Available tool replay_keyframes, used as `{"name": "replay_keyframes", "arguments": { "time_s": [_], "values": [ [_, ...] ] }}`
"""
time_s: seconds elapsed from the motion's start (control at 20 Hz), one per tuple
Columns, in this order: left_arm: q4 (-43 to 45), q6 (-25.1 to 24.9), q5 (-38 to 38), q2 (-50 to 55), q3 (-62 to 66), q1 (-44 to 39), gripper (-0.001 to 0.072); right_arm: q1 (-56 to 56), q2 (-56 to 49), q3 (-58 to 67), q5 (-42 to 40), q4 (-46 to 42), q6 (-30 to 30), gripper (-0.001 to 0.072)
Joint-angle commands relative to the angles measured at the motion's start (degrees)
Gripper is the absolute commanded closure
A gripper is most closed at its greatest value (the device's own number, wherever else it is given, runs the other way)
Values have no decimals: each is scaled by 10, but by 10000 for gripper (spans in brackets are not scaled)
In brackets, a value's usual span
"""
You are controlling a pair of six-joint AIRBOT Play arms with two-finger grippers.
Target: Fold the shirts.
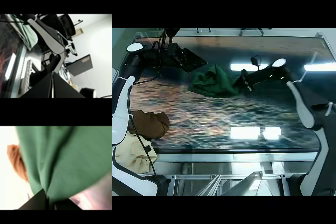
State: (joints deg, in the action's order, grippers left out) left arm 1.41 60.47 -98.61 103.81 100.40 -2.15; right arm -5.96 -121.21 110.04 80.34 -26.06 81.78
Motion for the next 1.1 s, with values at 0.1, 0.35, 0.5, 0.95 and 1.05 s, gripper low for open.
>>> {"name": "replay_keyframes", "arguments": {
  "time_s": [0.1, 0.35, 0.5, 0.95, 1.05],
  "values": [
    [0, 0, -2, 0, 0, 0, 696, 90, 156, 78, 110, -104, 50, 687],
    [0, 0, 0, 0, 0, -5, 696, 223, 290, 93, 33, -106, 120, 687],
    [0, 1, -3, 0, 0, -19, 696, 328, 296, 92, 93, -227, 195, 687],
    [3, 5, 33, 0, 0, -84, 697, 499, 276, 88, -75, -293, 17, 688],
    [6, 5, 59, 1, 0, -92, 696, 510, 276, 92, -128, -261, -48, 688]
  ]
}}
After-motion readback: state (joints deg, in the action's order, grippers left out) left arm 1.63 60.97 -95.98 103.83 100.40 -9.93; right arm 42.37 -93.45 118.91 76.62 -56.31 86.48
